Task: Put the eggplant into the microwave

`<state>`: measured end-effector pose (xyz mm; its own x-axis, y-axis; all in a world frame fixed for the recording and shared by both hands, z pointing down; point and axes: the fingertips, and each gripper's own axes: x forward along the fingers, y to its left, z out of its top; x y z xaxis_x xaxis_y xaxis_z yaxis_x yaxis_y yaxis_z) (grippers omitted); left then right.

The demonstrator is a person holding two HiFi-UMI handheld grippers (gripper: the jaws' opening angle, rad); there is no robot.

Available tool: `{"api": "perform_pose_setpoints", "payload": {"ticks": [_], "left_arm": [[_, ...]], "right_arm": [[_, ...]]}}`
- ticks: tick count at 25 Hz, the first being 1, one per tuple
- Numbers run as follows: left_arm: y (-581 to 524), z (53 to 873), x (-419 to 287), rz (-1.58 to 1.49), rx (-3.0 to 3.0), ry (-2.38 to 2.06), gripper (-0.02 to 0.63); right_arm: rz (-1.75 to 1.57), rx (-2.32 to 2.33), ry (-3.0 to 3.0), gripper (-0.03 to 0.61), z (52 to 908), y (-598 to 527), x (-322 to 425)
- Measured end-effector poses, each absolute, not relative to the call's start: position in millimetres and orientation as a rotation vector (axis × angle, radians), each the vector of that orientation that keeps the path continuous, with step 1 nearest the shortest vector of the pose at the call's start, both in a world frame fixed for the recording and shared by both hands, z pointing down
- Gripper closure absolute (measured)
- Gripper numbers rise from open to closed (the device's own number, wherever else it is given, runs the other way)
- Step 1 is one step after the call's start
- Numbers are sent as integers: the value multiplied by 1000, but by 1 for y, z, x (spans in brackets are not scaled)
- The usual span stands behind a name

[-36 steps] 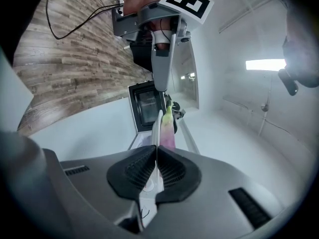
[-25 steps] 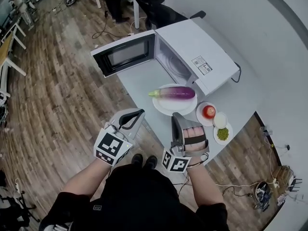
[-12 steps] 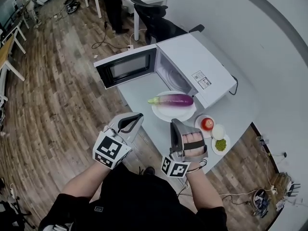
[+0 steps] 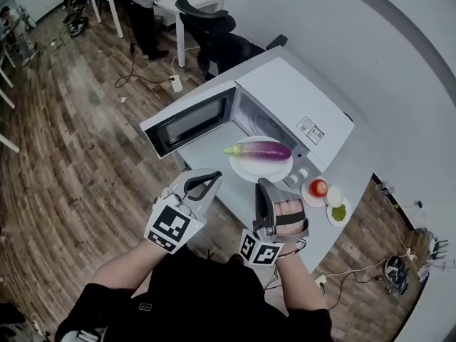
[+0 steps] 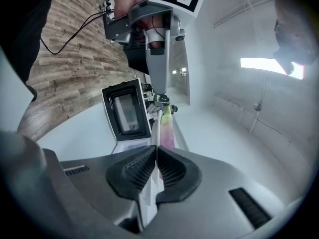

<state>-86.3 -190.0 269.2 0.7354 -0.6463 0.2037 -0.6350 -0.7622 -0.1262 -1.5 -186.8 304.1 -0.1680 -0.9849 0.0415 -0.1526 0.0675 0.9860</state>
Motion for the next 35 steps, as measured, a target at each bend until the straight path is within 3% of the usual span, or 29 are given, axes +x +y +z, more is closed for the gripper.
{"api": "perform_pose_setpoints", "payload": {"ticks": [17, 35], "left_arm": [[-270, 288, -157, -379, -3004, 664, 606], [-336, 371, -105, -408, -3027, 582, 604]], "right_arm": [[-998, 1312, -1276, 551, 342, -255, -78], [-918, 1325, -1148, 551, 447, -329, -3]]}}
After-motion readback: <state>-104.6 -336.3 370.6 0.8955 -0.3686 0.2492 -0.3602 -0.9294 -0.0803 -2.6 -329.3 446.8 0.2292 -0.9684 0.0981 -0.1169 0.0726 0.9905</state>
